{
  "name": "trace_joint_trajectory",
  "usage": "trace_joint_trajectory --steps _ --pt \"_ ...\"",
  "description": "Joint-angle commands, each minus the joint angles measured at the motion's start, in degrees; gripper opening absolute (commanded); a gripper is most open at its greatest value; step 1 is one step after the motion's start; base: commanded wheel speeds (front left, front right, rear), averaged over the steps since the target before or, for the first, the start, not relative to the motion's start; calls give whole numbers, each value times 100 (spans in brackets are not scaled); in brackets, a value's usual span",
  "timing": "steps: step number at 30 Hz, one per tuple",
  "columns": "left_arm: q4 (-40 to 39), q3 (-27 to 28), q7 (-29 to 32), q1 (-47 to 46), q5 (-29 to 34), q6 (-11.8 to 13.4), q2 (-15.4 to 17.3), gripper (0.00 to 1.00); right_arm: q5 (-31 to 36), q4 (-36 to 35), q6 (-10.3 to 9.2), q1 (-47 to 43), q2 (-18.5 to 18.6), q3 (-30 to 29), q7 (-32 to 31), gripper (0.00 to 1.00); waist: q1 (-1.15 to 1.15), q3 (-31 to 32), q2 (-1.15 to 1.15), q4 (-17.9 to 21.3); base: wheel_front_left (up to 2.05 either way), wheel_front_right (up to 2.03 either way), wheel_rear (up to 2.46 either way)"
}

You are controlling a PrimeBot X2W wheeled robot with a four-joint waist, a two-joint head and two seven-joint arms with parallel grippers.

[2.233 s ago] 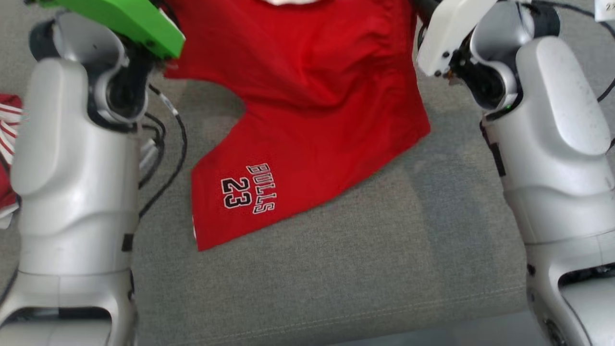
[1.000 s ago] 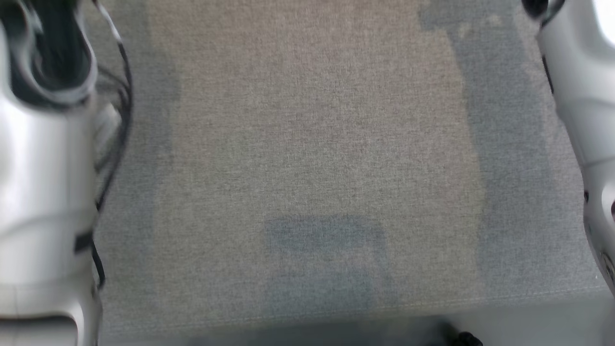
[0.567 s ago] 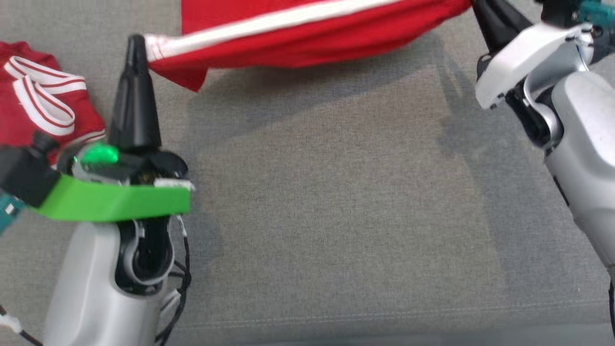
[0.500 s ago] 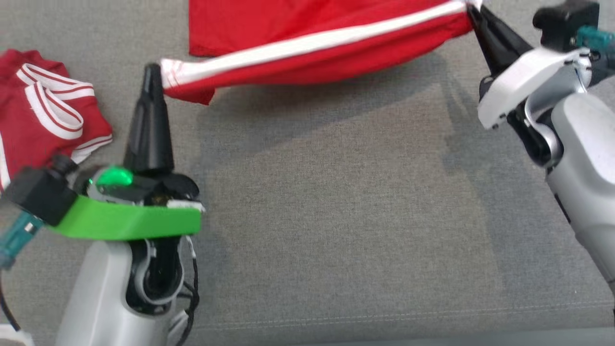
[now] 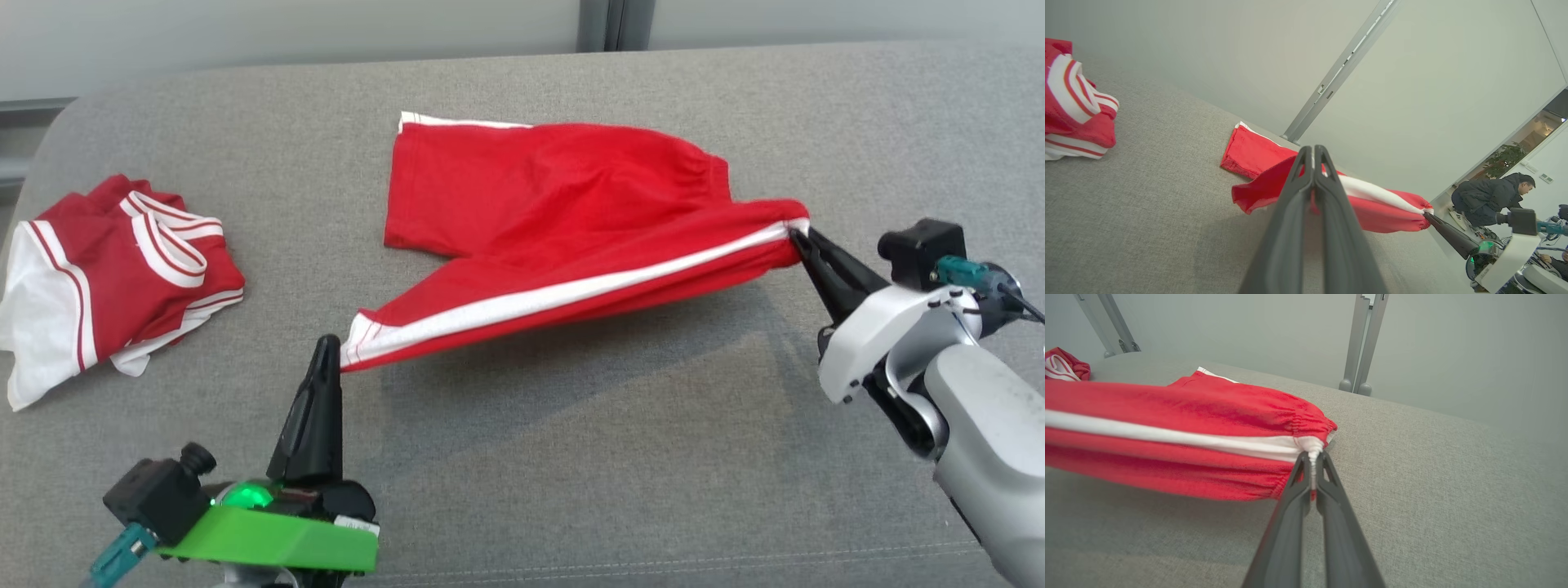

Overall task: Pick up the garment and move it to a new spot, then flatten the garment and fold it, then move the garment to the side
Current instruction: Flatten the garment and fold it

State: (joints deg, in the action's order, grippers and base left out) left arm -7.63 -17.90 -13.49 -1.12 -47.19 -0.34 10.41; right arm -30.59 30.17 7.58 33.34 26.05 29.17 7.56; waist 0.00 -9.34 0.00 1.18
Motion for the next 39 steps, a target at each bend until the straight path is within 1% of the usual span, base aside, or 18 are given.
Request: trace_joint_trajectory --steps 1,9,13,18,24,33,38,39 --pt "-36 41 -9 136 43 42 102 0 27 -18 -16 -140 80 -22 -17 0 0 212 0 -15 0 0 0" --pt "-327 -148 64 964 84 212 202 0 88 -609 -16 -1147 195 -244 -188 0 0 489 0 12 0 0 0" --pt "-415 -229 120 1035 157 237 248 0 122 -1026 -15 -1504 79 -419 -350 0 0 495 0 42 0 0 0" --pt "-123 -269 240 338 304 122 282 0 156 -1407 -13 -1568 -188 -606 -559 0 0 319 0 86 0 0 0" --pt "670 -204 295 -897 390 14 169 0 94 -1533 -13 -1134 -588 -738 -789 0 0 -60 0 196 0 0 0" --pt "1905 -2 105 -2523 549 -196 39 0 270 -1144 -13 -282 -1211 -1086 -792 0 0 -714 0 454 0 0 0" --pt "2569 -14 31 -3269 710 -300 57 0 360 -869 -12 54 -1519 -1308 -736 0 0 -1031 0 562 0 0 0" --pt "2717 -66 53 -3417 814 -313 105 0 403 -814 -12 117 -1570 -1352 -717 0 0 -1092 0 587 0 0 0"
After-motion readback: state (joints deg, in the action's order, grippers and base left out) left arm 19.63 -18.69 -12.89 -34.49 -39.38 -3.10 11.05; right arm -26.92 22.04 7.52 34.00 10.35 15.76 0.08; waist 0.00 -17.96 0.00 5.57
